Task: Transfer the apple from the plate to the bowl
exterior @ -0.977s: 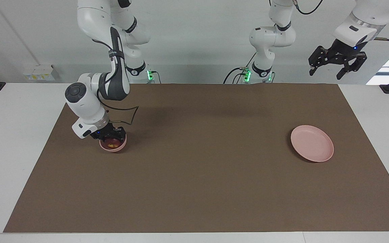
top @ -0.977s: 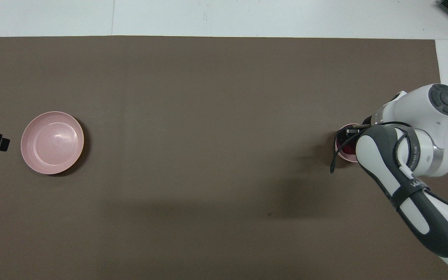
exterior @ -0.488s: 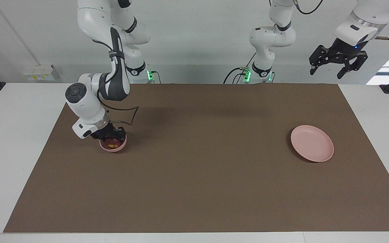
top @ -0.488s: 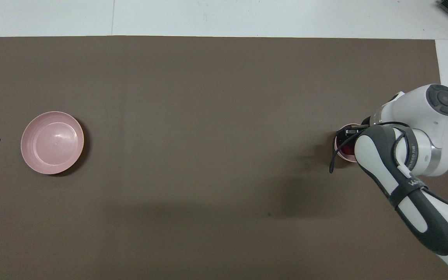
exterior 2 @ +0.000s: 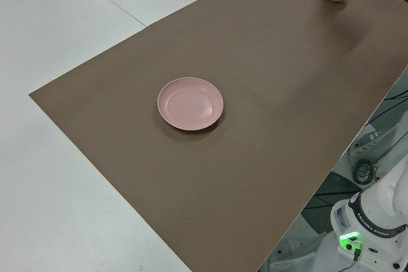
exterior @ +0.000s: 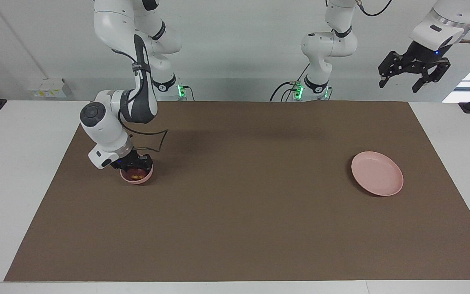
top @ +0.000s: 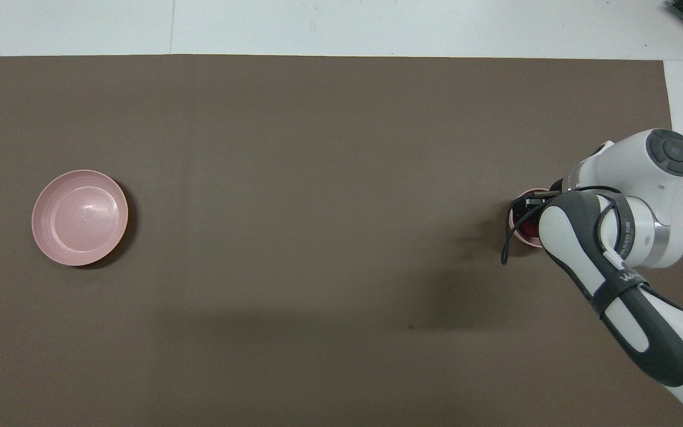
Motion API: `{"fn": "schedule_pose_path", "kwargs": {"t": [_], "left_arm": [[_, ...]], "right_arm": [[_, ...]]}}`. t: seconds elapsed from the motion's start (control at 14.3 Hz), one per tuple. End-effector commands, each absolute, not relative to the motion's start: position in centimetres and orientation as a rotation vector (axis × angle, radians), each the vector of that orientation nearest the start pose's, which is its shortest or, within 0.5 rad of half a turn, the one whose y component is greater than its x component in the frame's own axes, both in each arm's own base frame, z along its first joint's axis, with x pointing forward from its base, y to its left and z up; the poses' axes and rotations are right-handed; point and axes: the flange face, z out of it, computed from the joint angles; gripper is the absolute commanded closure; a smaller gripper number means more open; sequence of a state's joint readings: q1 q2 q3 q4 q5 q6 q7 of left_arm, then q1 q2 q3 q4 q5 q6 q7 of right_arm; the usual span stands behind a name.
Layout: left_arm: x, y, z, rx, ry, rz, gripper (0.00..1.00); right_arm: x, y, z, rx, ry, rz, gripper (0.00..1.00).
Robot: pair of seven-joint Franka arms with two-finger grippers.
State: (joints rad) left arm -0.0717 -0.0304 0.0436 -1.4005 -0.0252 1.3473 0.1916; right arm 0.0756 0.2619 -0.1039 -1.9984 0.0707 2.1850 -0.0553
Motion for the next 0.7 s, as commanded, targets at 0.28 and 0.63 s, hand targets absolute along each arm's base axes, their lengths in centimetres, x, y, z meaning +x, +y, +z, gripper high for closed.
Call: {"fn": "schedule_pose_path", "kwargs": {"t": [0.28,0.63], "left_arm": [[51.3,-1.5,70.6,-3.14,0.356,0.041,0.0],[51.3,-1.5,70.6,-3.14,0.356,0.041,0.0]], "right_arm": [[59.4,-1.4,32.9,-3.125,0.019,0.073,0.0],[60.0,-1.1,38.6,-3.123,0.004,0.021,0.0]]}}
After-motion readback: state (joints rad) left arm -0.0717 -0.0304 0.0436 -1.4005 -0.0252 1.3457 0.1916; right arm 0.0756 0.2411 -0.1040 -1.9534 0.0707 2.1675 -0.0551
